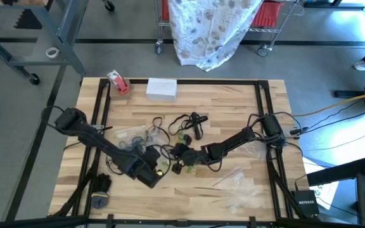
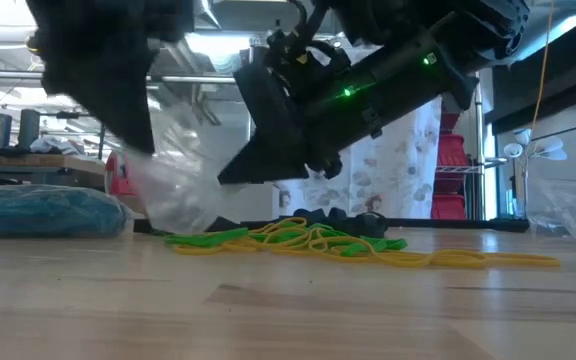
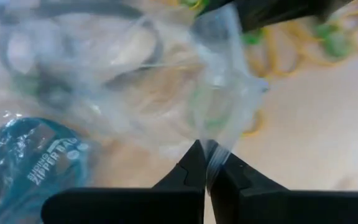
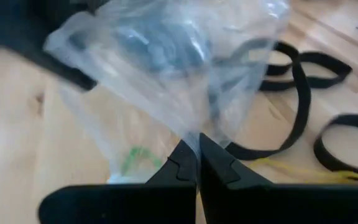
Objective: Sort rubber bands
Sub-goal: Open the transparent zip bag
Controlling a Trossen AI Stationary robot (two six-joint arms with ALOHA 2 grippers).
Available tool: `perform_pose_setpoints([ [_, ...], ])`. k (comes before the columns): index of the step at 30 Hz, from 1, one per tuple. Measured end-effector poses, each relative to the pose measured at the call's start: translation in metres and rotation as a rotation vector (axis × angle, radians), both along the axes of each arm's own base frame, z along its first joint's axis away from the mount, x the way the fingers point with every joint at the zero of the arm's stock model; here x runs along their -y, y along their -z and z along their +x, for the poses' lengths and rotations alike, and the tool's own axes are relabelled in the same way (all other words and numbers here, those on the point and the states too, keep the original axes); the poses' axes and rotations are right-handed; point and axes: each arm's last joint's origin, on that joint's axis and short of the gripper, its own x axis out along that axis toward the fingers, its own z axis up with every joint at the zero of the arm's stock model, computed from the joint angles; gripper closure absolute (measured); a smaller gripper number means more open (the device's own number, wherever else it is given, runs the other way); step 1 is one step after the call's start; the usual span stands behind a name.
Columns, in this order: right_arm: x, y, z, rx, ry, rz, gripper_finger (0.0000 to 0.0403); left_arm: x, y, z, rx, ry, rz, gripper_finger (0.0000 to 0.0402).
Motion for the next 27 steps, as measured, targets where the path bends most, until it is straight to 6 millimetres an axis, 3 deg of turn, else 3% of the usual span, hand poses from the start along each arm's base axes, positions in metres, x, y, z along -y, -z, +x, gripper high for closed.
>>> perform_pose_setpoints([
  [8, -0.002, -0.007, 0.004, 0.098, -0.002, 0.056, 0.0402, 0.003, -0.041, 0.009, 0.044, 0.038, -0.012, 0.0401],
  [15, -0.003, 0.023, 0.01, 0.09, 0.035, 0.111, 0.0402, -0.008, -0.033, 0.003, -0.044, -0.009, 0.031, 0.0401],
  [27, 0.001, 0.025, 0.013, 0.083, 0.046, 0.174, 0.0402, -0.006, -0.011, -0.005, -0.043, -0.024, 0.039, 0.04],
])
